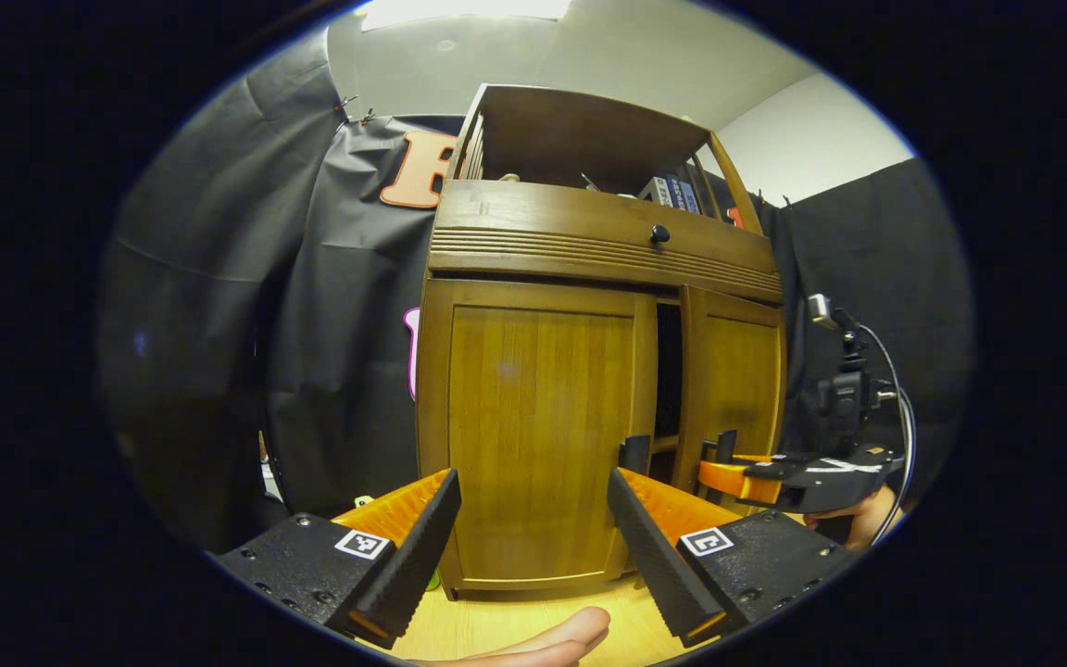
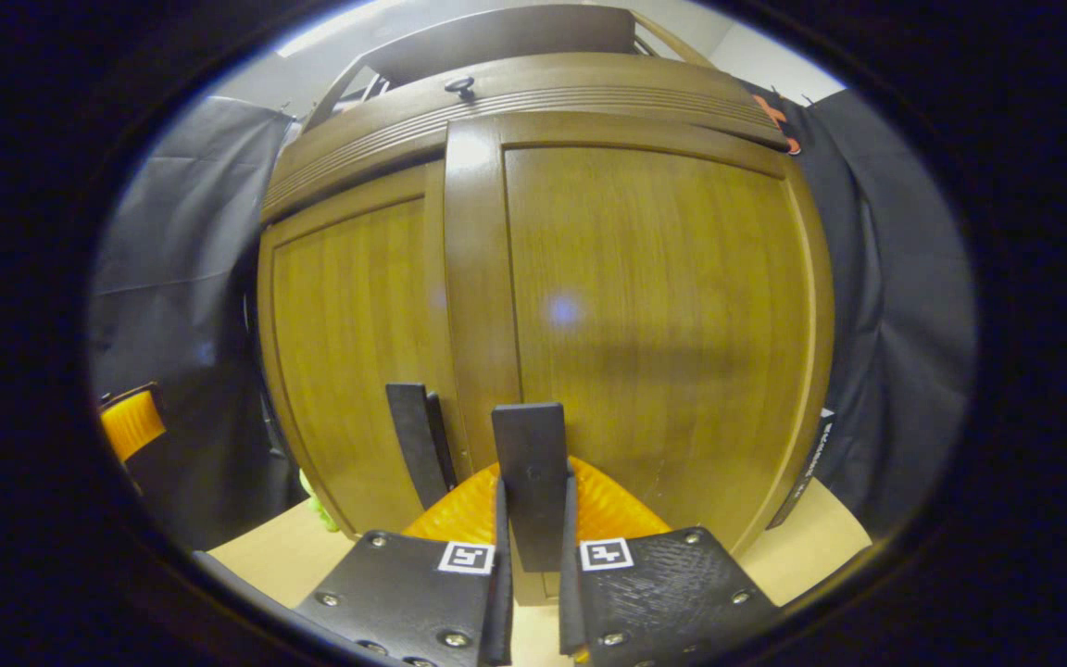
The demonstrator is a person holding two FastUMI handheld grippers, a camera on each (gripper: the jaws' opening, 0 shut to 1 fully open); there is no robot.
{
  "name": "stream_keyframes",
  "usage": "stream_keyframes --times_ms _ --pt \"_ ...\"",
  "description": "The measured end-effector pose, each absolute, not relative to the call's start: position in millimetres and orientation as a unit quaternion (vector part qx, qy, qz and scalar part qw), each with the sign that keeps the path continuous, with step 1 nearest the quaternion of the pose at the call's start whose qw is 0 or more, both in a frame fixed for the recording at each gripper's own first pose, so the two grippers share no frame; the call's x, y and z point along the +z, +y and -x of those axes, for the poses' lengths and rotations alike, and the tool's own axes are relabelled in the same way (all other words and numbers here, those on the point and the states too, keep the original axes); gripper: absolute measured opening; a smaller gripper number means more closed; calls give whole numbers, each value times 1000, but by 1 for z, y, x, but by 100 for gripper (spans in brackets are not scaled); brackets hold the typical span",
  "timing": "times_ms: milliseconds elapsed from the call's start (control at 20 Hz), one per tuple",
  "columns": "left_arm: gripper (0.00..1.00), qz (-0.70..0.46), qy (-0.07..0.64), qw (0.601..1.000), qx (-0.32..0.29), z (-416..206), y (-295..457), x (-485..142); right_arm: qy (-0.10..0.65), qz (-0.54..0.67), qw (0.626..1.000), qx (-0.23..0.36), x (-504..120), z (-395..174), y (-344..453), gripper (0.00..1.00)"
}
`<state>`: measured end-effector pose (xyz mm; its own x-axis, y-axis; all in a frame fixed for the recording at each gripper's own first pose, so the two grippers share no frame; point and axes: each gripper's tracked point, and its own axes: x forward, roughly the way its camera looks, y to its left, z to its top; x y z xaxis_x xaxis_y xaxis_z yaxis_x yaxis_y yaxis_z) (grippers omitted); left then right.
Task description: Open the right door of the double-door shoe cabinet with the right hand, and open the left door with the left hand.
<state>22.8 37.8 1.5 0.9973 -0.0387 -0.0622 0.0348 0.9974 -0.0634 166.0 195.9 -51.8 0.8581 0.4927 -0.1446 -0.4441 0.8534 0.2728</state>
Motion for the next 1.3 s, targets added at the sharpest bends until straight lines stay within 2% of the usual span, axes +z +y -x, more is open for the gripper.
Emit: stream_keyframes --times_ms 400,950,1000,1300 --pt "99 27 44 998 -24 -26 26 -7 103 -108 958 247 -52 -127 151 19" --pt "98 32 44 998 -19 -24 21 -10 105 -109 959 239 -56 -103 112 19" --pt "98 36 42 998 -23 -25 19 -9 103 -105 960 237 -55 -101 108 17" --pt "99 38 49 997 -47 -20 -1 -13 103 -110 965 214 -59 -90 74 19"
